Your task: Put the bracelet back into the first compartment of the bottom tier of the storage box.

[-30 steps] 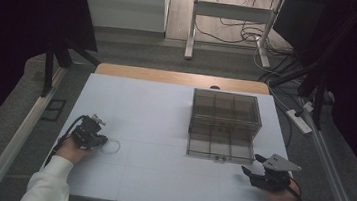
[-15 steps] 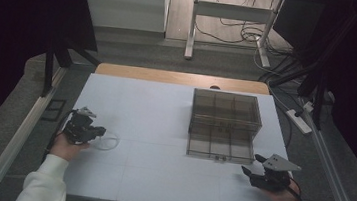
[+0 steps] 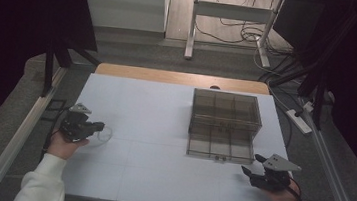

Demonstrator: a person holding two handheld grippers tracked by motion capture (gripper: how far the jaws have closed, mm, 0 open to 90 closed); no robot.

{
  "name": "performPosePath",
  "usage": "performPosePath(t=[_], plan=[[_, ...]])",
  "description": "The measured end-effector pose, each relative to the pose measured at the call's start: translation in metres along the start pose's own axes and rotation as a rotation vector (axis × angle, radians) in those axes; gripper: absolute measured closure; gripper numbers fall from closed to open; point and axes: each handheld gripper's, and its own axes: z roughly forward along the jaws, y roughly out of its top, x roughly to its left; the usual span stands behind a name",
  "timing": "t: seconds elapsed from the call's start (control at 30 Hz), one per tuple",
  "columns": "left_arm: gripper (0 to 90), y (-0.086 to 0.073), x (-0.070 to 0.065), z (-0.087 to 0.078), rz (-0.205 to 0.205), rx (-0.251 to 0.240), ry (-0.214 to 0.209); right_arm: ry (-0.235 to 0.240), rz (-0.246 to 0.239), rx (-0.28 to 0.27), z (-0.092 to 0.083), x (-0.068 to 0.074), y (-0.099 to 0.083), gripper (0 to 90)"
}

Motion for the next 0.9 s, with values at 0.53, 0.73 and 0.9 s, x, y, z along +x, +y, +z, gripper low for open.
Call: performPosePath(t=[0.53, 0.73, 0.9], plan=[[87.2, 0.005, -0.004, -0.013, -0.003, -0.072, -0.009, 0.0, 0.0, -0.001, 0.0, 0.0, 0.0, 32.6], [87.2, 0.006, -0.006, -0.017, -0.002, -0.095, -0.013, 0.0, 0.001, 0.0, 0.001, 0.0, 0.0, 32.5], [87.2, 0.008, -0.008, -0.018, -0.001, -0.11, -0.024, 0.0, 0.001, -0.001, 0.0, 0.0, 0.0, 32.5]])
